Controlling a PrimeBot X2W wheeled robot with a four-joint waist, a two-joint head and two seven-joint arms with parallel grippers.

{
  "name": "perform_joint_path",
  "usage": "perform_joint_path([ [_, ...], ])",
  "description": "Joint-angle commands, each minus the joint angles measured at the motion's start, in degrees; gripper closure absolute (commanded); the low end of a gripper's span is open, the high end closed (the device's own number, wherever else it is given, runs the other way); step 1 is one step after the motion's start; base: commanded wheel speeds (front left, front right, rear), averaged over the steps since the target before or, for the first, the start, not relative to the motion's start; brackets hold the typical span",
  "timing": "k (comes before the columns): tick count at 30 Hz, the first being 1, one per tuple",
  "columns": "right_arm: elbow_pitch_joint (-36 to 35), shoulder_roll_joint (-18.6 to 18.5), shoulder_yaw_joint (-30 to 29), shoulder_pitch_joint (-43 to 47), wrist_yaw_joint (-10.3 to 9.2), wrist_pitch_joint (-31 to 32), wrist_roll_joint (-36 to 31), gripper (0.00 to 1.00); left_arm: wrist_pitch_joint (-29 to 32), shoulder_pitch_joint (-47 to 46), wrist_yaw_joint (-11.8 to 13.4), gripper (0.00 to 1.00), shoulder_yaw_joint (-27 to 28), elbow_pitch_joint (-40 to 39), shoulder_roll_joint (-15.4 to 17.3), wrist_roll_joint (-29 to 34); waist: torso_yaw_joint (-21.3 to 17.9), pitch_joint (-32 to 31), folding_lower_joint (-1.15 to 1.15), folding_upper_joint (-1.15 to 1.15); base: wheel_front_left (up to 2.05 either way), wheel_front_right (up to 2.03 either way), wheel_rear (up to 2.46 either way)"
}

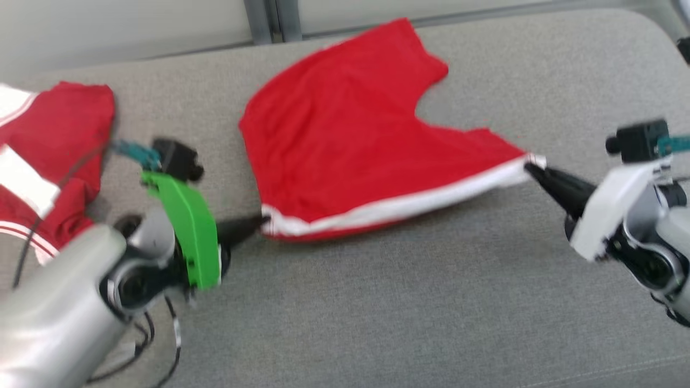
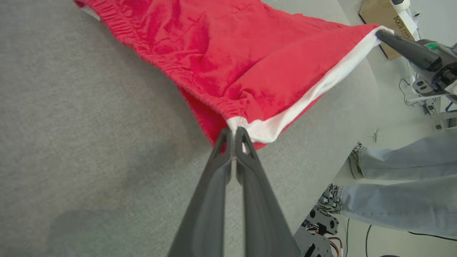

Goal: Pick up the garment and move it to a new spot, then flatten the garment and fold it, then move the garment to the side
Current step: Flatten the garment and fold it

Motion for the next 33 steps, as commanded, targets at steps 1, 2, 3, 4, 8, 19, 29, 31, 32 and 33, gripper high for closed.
perform_joint_path([
  [1, -1.92, -2.13, 0.05, 2.35, -0.04, 1.37, 0.93, 1.00, 0.93, 2.65, 0.01, 1.00, -0.71, -1.52, 1.63, -0.92, 0.21, -4.30, 0.00, 0.00, 0.00, 0.00, 0.00],
  [2, -3.69, -3.83, 0.30, 4.30, -0.04, 2.70, 1.60, 1.00, 1.87, 4.34, 0.43, 1.00, -1.53, -3.01, 2.57, -1.71, 0.29, -4.88, 0.00, 0.00, 0.00, 0.00, 0.00],
  [3, -5.10, -5.21, 0.32, 5.75, -0.04, 3.67, 2.21, 1.00, 2.70, 5.61, 0.93, 1.00, -2.03, -4.27, 3.23, -2.34, 0.37, -5.26, 0.00, 0.00, 0.00, 0.00, 0.00],
  [4, -6.78, -7.03, 0.10, 7.35, -0.05, 4.84, 3.13, 1.00, 3.78, 6.97, 1.57, 1.00, -2.58, -5.94, 4.11, -3.14, 0.56, -5.66, 0.00, 0.00, 0.00, 0.00, 0.00],
  [8, -12.88, -12.86, -1.65, 11.24, -0.05, 8.29, 6.12, 1.00, 6.61, 9.93, 4.29, 1.00, -3.07, -11.98, 7.14, -6.61, 1.27, -6.03, 0.00, 0.00, 0.00, 0.00, 0.00],
  [19, -14.47, -17.55, -9.58, 5.20, -0.06, 17.66, 13.83, 1.00, 18.75, -1.05, 11.55, 1.00, 0.70, -12.09, 3.07, -17.06, 6.75, 2.54, 0.00, 0.00, 0.00, 0.00, 0.00],
  [29, -0.13, -7.99, -11.79, -13.72, -0.05, 28.62, 13.32, 1.00, 20.69, -12.97, 11.61, 1.00, 3.95, -1.77, -2.53, -16.03, 10.23, 12.88, 0.00, 0.00, 0.00, 0.00, 0.00],
  [31, 2.70, -6.14, -12.11, -16.64, -0.05, 28.93, 12.73, 1.00, 19.80, -14.32, 10.73, 1.00, 4.85, -0.17, -3.34, -15.82, 10.90, 14.09, 0.00, 0.00, 0.00, 0.00, 0.00],
  [32, 3.93, -5.57, -12.27, -17.83, -0.05, 28.89, 12.41, 1.00, 19.39, -14.87, 10.45, 1.00, 5.16, 0.45, -3.55, -15.54, 11.19, 14.51, 0.00, 0.00, 0.00, 0.00, 0.00],
  [33, 5.13, -4.91, -12.38, -19.26, -0.05, 28.78, 11.89, 1.00, 18.85, -15.49, 10.06, 1.00, 5.61, 1.08, -3.84, -15.39, 11.62, 15.09, 0.00, 0.00, 0.00, 0.00, 0.00],
])
